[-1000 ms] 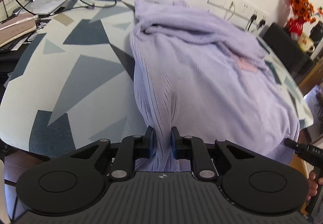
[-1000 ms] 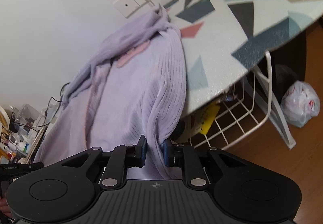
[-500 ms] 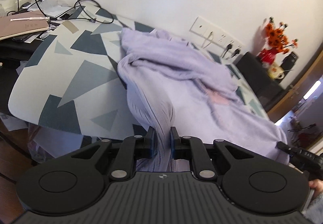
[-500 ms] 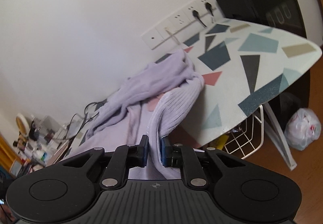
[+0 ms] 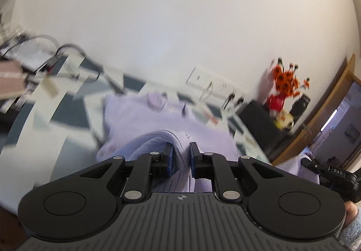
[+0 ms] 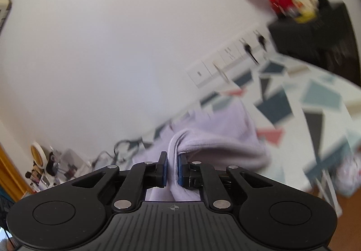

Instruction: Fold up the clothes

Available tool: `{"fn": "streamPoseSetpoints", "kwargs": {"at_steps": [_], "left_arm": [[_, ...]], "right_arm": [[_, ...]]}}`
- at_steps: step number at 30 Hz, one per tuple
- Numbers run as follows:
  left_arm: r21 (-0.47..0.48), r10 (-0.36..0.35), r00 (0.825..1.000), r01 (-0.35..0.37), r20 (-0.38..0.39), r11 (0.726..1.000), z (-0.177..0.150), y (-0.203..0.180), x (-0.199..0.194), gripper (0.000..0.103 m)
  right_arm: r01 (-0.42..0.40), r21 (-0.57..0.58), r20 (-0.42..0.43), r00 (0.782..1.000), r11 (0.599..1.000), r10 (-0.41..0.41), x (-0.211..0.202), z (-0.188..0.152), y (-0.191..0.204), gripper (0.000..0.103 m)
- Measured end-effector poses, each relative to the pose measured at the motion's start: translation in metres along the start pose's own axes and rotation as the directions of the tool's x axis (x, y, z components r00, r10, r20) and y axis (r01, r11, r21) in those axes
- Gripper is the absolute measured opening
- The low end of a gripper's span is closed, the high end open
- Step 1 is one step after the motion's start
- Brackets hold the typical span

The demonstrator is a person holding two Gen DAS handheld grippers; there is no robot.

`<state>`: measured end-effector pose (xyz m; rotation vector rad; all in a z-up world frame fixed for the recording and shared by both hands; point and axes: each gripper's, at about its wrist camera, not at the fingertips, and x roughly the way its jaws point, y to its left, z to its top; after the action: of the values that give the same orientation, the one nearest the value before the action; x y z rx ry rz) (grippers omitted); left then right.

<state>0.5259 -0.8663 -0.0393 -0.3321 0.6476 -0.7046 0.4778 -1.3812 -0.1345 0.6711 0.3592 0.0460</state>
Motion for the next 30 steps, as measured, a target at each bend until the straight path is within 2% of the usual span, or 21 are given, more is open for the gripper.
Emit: {"fn": "streamPoseSetpoints", "kwargs": {"at_steps": [2,7,12,14,17,19,22,27,30], "left_arm": [[0.001,-0.002,1.0,0.002,0.024,1.0,0.022,-0.007,0.015,0.015],[-0.015,0.011,0.998,-0.01,0.062,1.0,0.072,-0.017,0.06,0.015],[-0.055,0.111,0.991,-0.107,0.076,0.993,0.112,-0.01,0.116,0.015],[-0.113,0.179,0.982,-0.171,0.064,0.979,0.126,0.003,0.143,0.015],[-0.2,0.284,0.959,-0.275,0.018,0.94,0.139,0.03,0.184,0.015],[-0.254,0.354,0.935,-0.349,-0.027,0.902,0.143,0.05,0.21,0.015],[-0.304,0.422,0.901,-0.431,-0.099,0.85,0.141,0.077,0.244,0.015],[-0.28,0.501,0.845,-0.534,-0.185,0.798,0.134,0.1,0.291,0.015],[-0.272,0.518,0.825,-0.564,-0.226,0.779,0.13,0.11,0.313,0.015]], "right_arm": [[-0.012,-0.021,0.021,1.0,1.0,0.013,0.016,0.025,0.01,0.007],[-0.01,-0.056,0.012,1.0,0.998,0.011,0.076,0.074,0.016,0.007],[-0.035,-0.032,0.007,0.999,0.999,0.035,0.144,0.117,-0.008,0.007],[-0.036,-0.015,0.009,0.999,0.999,0.036,0.176,0.135,-0.024,0.007],[0.01,0.046,-0.01,1.0,0.999,-0.01,0.226,0.157,-0.058,0.007],[0.054,0.096,-0.038,0.998,0.994,-0.05,0.259,0.168,-0.084,0.007],[0.115,0.173,-0.108,0.989,0.978,-0.097,0.304,0.174,-0.125,0.007],[0.204,0.21,-0.216,0.964,0.956,-0.158,0.363,0.162,-0.172,0.006],[0.242,0.256,-0.254,0.951,0.936,-0.176,0.381,0.151,-0.196,0.006]]}}
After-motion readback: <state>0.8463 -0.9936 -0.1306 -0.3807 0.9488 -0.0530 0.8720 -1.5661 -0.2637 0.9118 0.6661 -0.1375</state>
